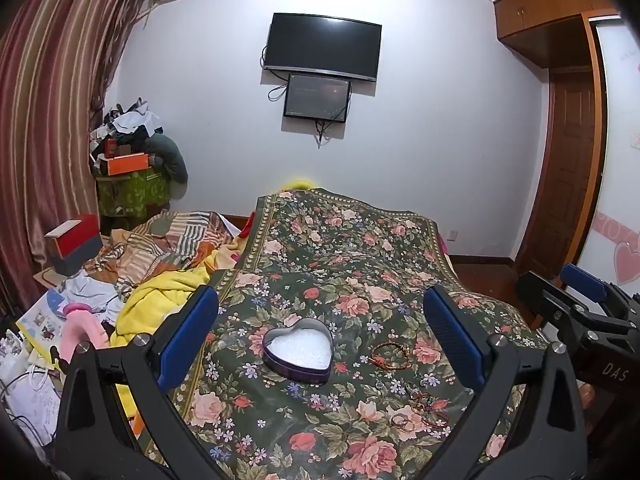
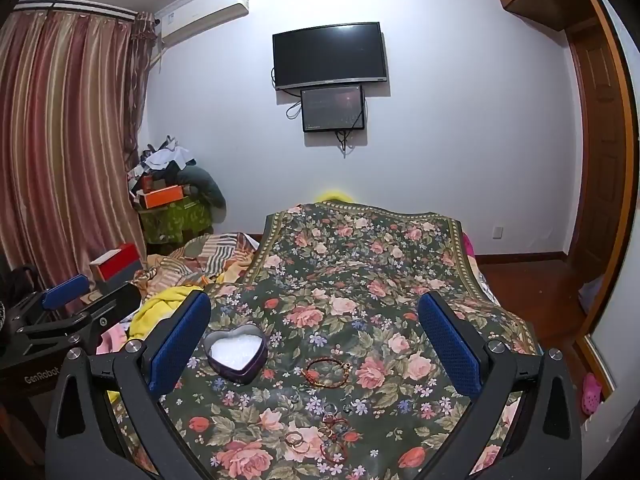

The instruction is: Organize jewelry

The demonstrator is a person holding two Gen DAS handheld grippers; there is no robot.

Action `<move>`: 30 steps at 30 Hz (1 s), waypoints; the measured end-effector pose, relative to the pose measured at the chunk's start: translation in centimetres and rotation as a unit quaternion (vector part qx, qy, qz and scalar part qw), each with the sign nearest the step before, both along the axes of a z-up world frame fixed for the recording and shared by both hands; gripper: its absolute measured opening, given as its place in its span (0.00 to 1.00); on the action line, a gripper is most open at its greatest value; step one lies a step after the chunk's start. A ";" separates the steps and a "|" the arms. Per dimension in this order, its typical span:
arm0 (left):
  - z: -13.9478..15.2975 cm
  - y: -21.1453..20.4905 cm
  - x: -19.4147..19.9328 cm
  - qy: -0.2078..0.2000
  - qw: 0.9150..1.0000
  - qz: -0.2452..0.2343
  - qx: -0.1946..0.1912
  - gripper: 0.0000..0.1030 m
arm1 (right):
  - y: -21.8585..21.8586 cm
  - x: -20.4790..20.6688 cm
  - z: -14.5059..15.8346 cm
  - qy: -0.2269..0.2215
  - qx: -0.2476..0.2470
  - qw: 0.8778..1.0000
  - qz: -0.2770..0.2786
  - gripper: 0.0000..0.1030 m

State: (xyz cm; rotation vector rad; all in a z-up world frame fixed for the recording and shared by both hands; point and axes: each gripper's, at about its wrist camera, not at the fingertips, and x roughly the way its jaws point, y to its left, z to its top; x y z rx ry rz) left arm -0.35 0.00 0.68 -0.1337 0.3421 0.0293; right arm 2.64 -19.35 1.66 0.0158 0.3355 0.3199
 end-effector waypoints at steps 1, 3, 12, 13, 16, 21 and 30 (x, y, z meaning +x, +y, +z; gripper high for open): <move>0.1 0.0 0.0 0.000 1.000 0.000 -0.001 1.00 | 0.0 0.0 0.1 0.000 0.000 1.000 0.000 1.00; 0.3 0.0 -0.1 0.001 1.000 0.000 -0.002 1.00 | 0.0 0.0 0.0 0.000 0.001 1.000 0.000 1.00; -0.2 0.0 0.0 0.002 1.000 -0.002 0.001 1.00 | 0.0 -0.1 -0.1 0.001 0.001 1.000 0.000 1.00; -0.2 0.0 -0.1 0.001 1.000 -0.003 0.002 1.00 | 0.1 -0.1 -0.2 0.001 0.001 1.000 0.000 1.00; -0.2 -0.1 -0.1 0.002 1.000 -0.003 0.002 1.00 | 0.0 -0.2 0.0 0.001 0.001 1.000 0.001 1.00; -0.2 -0.2 -0.1 0.002 1.000 -0.003 0.001 1.00 | 0.1 -0.2 -0.1 0.001 0.001 1.000 0.000 1.00; -0.4 -0.3 0.0 0.003 1.000 -0.004 0.002 1.00 | 0.1 -0.3 0.0 0.001 0.002 1.000 0.001 1.00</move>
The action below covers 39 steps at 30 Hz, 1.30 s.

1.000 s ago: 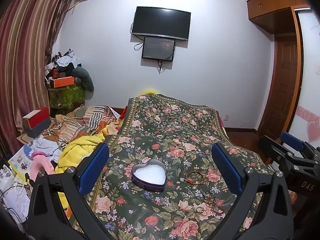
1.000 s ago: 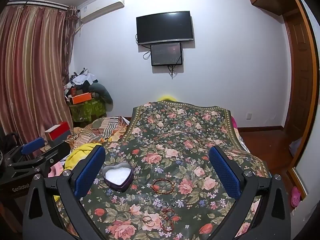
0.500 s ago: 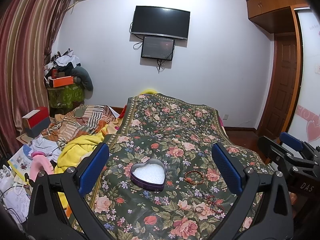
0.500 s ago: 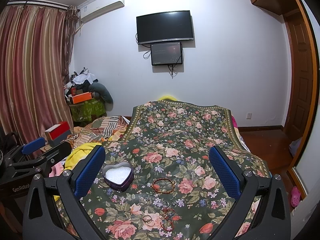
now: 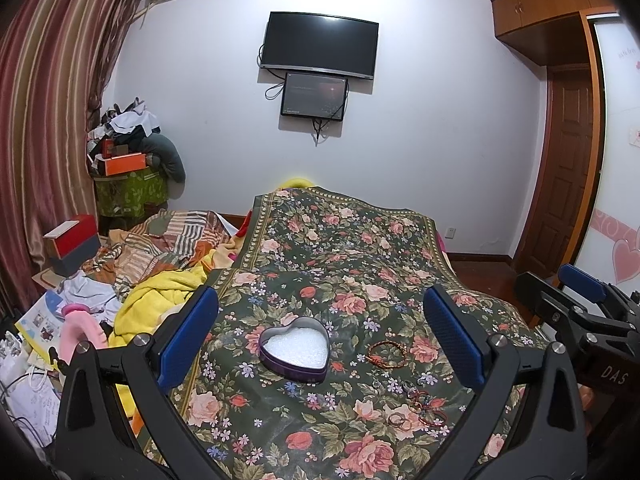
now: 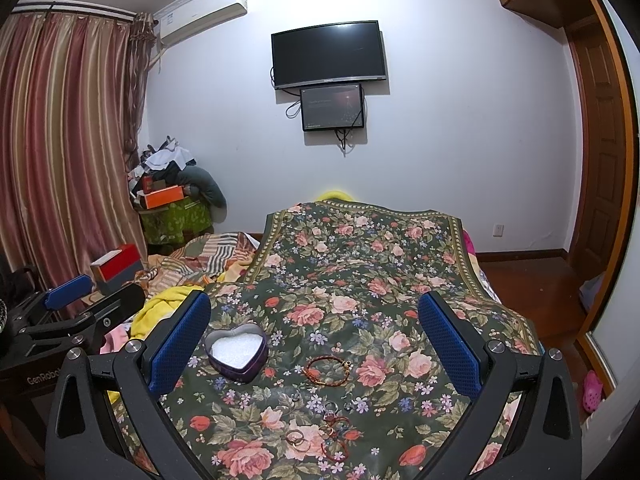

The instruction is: Organize jewelry

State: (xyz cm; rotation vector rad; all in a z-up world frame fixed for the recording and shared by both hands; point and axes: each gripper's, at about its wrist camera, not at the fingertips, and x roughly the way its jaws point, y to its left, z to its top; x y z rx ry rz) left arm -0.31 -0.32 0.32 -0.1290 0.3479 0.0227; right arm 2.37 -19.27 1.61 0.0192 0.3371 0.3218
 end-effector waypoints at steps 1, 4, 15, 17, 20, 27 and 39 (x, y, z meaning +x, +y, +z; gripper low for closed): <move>0.0 0.0 0.0 0.000 1.000 0.000 0.000 1.00 | 0.0 0.0 0.0 0.000 -0.001 1.000 0.000 1.00; -0.1 0.0 0.0 0.000 1.000 0.000 0.000 1.00 | 0.0 0.1 -0.1 0.000 -0.001 1.000 0.000 1.00; 0.2 -0.2 0.1 0.000 1.000 -0.001 0.002 1.00 | -0.1 0.0 -0.1 0.000 -0.001 1.000 -0.001 1.00; 0.3 -0.3 0.2 0.003 1.000 -0.002 0.003 1.00 | -0.1 0.1 -0.3 0.002 -0.001 1.000 -0.003 1.00; 0.1 -0.4 0.6 0.013 1.000 0.001 0.006 1.00 | -0.4 0.4 -0.4 0.011 -0.002 1.000 -0.006 1.00; -2.2 0.2 2.9 0.071 0.997 0.008 0.004 1.00 | -0.8 1.6 -1.7 0.043 -0.014 0.999 -0.019 1.00; -5.3 0.7 5.4 0.129 0.992 0.006 -0.008 1.00 | -2.2 3.2 -4.3 0.096 -0.027 0.995 -0.031 1.00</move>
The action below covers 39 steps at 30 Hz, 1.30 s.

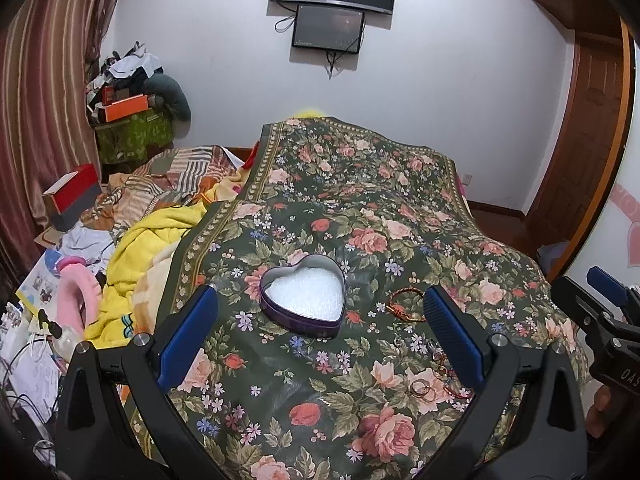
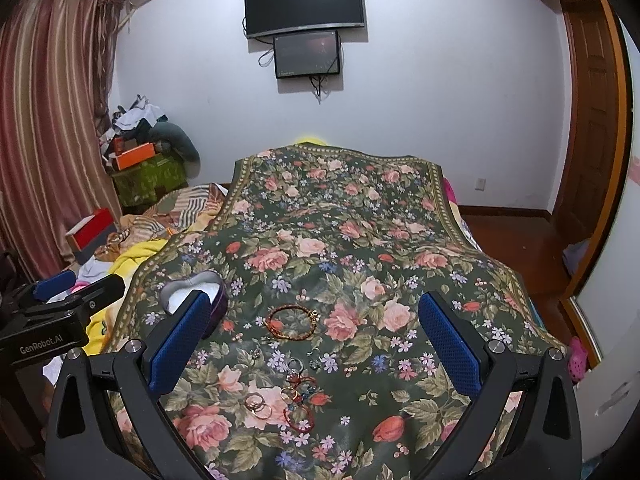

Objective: Organize jewelry
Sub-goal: 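Lower both tools toward the scattered jewelry beside the heart tin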

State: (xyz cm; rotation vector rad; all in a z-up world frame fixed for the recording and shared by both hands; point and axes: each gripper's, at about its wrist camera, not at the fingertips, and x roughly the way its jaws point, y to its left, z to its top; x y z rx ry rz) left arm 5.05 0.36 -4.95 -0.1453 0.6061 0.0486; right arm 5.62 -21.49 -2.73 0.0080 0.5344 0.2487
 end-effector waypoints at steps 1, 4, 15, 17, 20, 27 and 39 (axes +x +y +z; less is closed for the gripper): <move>-0.1 -0.1 0.2 0.003 1.000 -0.001 0.000 1.00 | 0.0 0.1 -0.1 0.002 0.000 1.000 0.000 1.00; -0.8 -0.3 0.7 0.017 1.000 -0.007 0.001 1.00 | 0.1 0.4 -0.6 0.012 -0.001 1.000 0.003 1.00; -4.2 -2.0 2.6 0.071 0.996 -0.038 0.030 1.00 | 0.1 1.8 -3.6 0.067 -0.023 0.997 0.013 1.00; -4.9 -2.2 2.9 0.082 0.995 -0.046 0.030 1.00 | -0.2 2.1 -4.3 0.081 -0.024 0.996 0.013 1.00; -6.1 -2.4 3.5 0.101 0.993 -0.057 0.022 1.00 | -0.5 2.5 -5.3 0.101 -0.029 0.994 0.015 1.00; -8.0 -3.0 4.2 0.128 0.988 -0.079 0.017 1.00 | -0.7 2.7 -7.4 0.134 -0.058 0.989 0.026 0.99; -10.2 -6.0 4.4 0.169 0.972 -0.162 -0.008 0.71 | -1.2 3.1 -10.2 0.208 -0.040 0.975 0.063 0.56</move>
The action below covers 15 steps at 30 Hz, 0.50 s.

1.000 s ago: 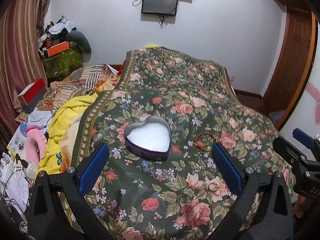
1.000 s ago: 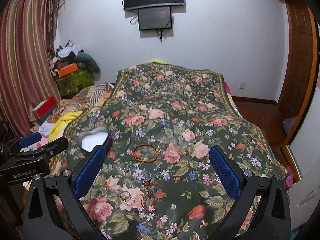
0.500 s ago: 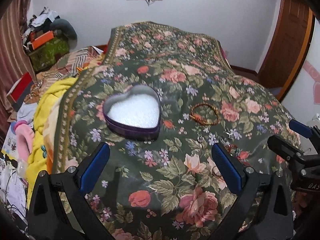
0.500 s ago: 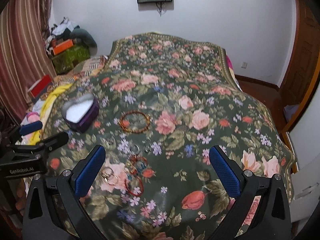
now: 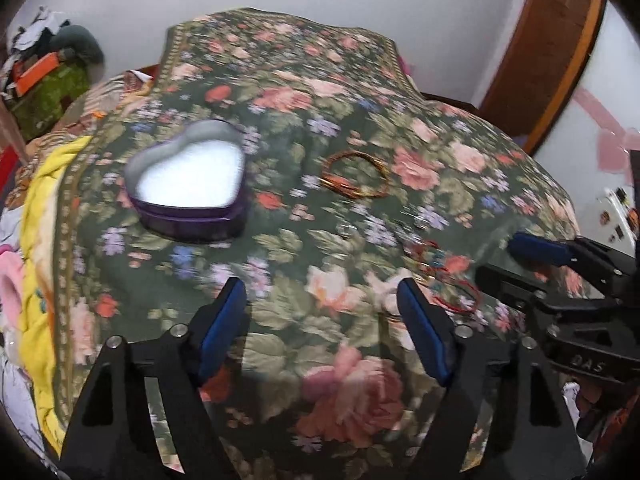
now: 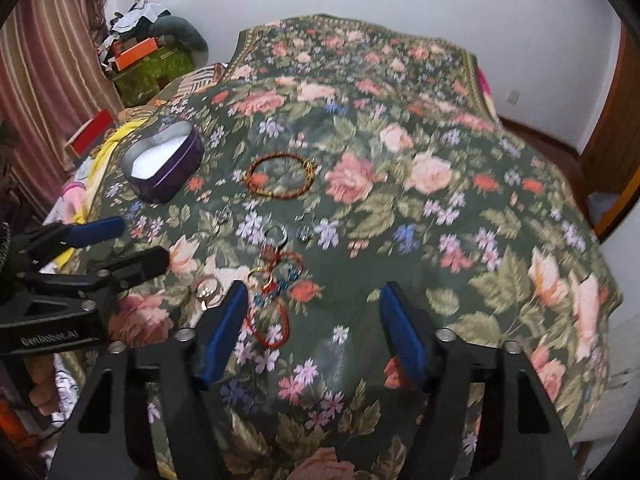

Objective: Organize jewelry
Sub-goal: 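Lower both tools toward the scattered jewelry beside the heart tin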

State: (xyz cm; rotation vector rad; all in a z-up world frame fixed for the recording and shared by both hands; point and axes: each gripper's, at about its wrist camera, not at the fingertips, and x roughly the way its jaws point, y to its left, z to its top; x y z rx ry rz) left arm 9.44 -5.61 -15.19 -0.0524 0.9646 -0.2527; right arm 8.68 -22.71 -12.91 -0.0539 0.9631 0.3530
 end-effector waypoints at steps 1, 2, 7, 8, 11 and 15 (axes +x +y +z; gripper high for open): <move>-0.1 -0.3 0.0 0.004 1.000 -0.007 -0.004 0.69 | -0.2 -0.1 -0.1 0.006 0.006 1.000 0.000 0.54; -0.3 -0.6 0.0 0.008 1.000 -0.012 -0.007 0.65 | -0.2 -0.1 -0.1 0.008 0.010 1.000 0.000 0.52; -1.6 -1.8 0.3 0.033 0.999 -0.033 -0.017 0.53 | -0.4 -1.1 -0.3 0.012 0.014 1.000 0.008 0.48; -1.7 -1.9 0.3 0.035 0.999 -0.034 -0.018 0.52 | -0.3 -1.1 -0.3 0.013 0.014 1.000 0.010 0.48; -1.8 -2.3 0.1 0.034 0.998 -0.042 -0.021 0.48 | -0.2 -1.2 -0.6 0.021 0.019 1.000 0.015 0.48; -2.0 -2.7 0.1 0.035 0.998 -0.050 -0.024 0.43 | 0.2 -1.2 -0.8 0.027 0.022 0.999 0.022 0.48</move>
